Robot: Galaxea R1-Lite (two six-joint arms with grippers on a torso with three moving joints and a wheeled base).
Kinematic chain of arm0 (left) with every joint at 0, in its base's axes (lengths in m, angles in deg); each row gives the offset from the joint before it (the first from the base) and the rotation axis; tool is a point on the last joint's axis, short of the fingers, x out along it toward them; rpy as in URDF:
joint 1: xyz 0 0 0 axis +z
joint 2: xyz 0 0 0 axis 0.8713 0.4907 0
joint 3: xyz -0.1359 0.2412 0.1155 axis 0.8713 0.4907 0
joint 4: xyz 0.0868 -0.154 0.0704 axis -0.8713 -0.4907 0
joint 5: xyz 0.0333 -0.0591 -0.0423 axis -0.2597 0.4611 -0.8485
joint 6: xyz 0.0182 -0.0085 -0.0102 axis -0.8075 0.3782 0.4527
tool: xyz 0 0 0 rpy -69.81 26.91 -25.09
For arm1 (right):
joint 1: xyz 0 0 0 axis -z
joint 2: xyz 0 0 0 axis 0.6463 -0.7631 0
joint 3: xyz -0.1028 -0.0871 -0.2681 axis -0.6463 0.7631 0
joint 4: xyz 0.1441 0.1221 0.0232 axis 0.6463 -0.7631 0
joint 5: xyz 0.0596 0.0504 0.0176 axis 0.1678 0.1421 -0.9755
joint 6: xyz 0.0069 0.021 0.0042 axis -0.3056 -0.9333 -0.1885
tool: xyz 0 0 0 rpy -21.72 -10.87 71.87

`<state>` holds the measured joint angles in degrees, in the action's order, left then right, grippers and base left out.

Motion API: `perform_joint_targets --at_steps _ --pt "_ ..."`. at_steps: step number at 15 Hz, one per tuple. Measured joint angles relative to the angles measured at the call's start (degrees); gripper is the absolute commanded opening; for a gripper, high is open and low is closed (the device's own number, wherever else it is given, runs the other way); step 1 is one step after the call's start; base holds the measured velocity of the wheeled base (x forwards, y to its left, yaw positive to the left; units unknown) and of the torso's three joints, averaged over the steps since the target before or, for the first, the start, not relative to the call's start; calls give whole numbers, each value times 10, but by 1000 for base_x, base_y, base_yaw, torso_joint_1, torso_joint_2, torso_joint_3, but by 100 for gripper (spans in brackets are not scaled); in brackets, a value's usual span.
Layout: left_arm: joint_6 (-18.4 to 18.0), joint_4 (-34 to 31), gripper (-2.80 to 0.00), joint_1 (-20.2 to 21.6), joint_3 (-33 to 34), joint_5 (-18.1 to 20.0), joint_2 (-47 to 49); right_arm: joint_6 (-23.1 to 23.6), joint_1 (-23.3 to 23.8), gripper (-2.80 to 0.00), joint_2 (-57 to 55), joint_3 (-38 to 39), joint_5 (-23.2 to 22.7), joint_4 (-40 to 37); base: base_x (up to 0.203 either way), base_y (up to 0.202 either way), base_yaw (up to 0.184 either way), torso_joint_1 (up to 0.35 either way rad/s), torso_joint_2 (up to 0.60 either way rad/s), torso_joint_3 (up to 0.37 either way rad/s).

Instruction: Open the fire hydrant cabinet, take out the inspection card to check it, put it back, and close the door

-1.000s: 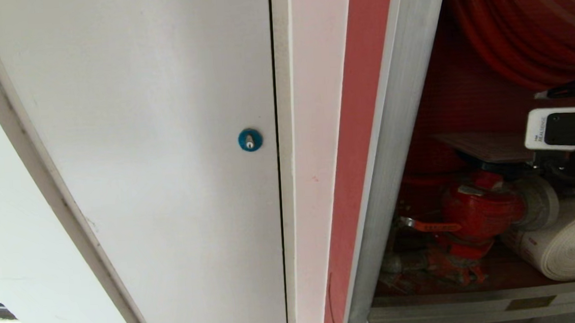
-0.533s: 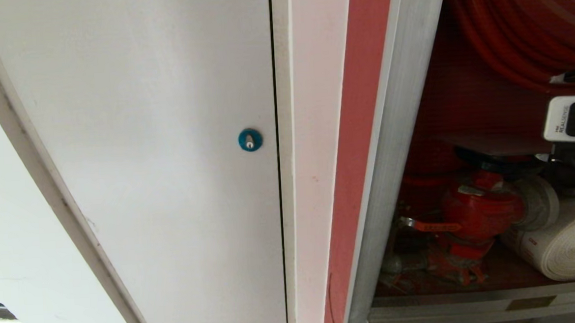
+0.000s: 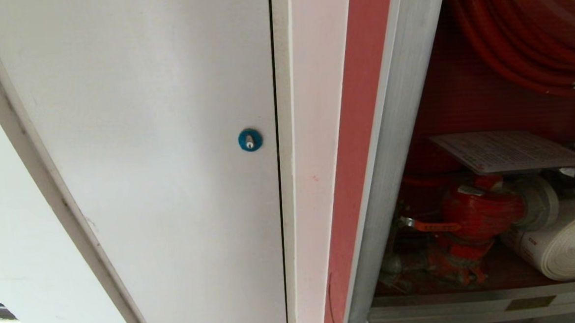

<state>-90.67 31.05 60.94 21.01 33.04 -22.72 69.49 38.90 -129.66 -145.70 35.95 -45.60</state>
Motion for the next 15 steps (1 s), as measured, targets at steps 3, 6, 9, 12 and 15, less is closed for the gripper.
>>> perform_joint_targets --at_steps 3,6,9,12,15 --pt "0 0 -280 0 0 0 0 -1 -11 0 27 3 -1 -31 0 0 0 0 0 0" --pt "0 0 -280 0 0 0 0 -1 -15 -280 54 3 0 -54 0 0 0 0 0 0" --pt "0 0 -280 0 0 0 0 -2 -15 -280 80 2 0 -77 0 0 0 0 0 0" --pt "0 0 -280 0 0 0 0 -11 -14 -280 101 5 3 -80 0 0 0 0 0 0" --pt "0 0 -280 0 0 0 0 -63 -13 -280 119 13 4 -82 0 0 0 0 0 0"
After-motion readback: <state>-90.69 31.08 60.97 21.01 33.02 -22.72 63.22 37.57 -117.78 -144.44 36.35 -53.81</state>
